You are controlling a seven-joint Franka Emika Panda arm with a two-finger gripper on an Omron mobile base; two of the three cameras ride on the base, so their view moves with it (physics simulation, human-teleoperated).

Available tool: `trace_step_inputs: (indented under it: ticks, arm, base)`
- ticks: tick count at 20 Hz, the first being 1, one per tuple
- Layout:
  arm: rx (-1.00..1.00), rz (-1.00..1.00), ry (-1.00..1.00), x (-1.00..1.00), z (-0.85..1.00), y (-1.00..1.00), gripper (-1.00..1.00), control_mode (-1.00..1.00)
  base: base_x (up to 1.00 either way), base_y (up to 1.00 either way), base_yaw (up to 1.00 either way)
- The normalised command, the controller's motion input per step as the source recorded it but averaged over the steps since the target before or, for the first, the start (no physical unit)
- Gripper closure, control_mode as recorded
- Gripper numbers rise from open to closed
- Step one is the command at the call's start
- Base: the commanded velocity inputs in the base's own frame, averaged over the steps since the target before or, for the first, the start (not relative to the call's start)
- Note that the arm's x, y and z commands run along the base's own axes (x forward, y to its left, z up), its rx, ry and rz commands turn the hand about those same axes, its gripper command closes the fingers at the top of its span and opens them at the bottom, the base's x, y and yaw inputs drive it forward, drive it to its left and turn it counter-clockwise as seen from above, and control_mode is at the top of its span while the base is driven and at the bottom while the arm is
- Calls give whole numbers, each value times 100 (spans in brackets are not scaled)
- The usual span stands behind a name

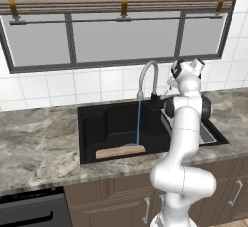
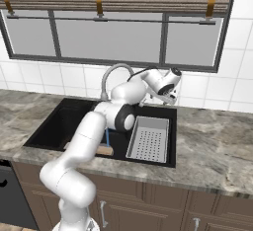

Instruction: Turn on the sink faucet with hot water and rinse the cutting board for ten seconds, then turn off the faucet. Push the cutting board to reach the water if necessary.

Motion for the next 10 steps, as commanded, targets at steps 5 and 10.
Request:
trace_step_inputs:
  ticks: [5,10]
  arm:
    - [0,0,0,0,-14,0,-100,-100]
    - [0,0,0,-18,-16,0,-100,-100]
  base:
    - [0,0,0]
    - [0,0,0]
